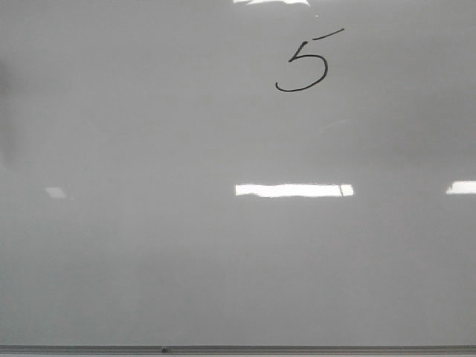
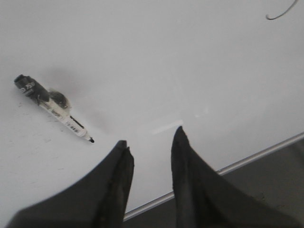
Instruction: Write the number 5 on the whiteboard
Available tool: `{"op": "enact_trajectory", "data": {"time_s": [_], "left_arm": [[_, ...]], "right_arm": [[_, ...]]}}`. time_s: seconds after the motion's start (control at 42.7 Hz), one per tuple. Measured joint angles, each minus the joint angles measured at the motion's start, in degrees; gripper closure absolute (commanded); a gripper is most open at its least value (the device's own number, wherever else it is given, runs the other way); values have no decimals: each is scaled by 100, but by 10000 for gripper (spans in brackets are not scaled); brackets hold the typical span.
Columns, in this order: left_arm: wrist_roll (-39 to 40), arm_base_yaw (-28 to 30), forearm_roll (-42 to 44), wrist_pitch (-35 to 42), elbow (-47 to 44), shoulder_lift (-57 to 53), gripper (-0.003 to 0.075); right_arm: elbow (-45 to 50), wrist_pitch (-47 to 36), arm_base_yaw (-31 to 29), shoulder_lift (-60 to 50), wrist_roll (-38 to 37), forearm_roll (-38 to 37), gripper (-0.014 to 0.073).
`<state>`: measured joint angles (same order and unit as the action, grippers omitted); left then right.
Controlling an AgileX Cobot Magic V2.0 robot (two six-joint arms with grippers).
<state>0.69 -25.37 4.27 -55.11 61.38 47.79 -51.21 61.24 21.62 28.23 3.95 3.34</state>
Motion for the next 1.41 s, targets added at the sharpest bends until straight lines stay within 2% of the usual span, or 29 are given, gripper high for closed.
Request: {"op": "enact_trajectory", "data": {"time_s": [0.117, 0.164, 0.352, 0.422, 1.243, 1.407], "left_arm": [[0, -309, 0, -60, -188, -401, 576], [0, -375, 0, -75, -248, -520, 591], [0, -410, 0, -123, -436, -670, 716], [0, -410, 11, -123, -512, -670, 741], [-22, -430, 70, -52, -724, -794, 741], [-69, 177, 212, 240, -1100, -1439, 741]], "right_arm": [[0, 38, 0, -91, -14, 0, 279], [0, 49, 0, -101, -14, 0, 374], [0, 49, 0, -99, -18, 0, 670], [0, 49, 0, -99, -27, 0, 664], [0, 49, 0, -99, -27, 0, 667], [0, 49, 0, -99, -27, 10, 667]]}}
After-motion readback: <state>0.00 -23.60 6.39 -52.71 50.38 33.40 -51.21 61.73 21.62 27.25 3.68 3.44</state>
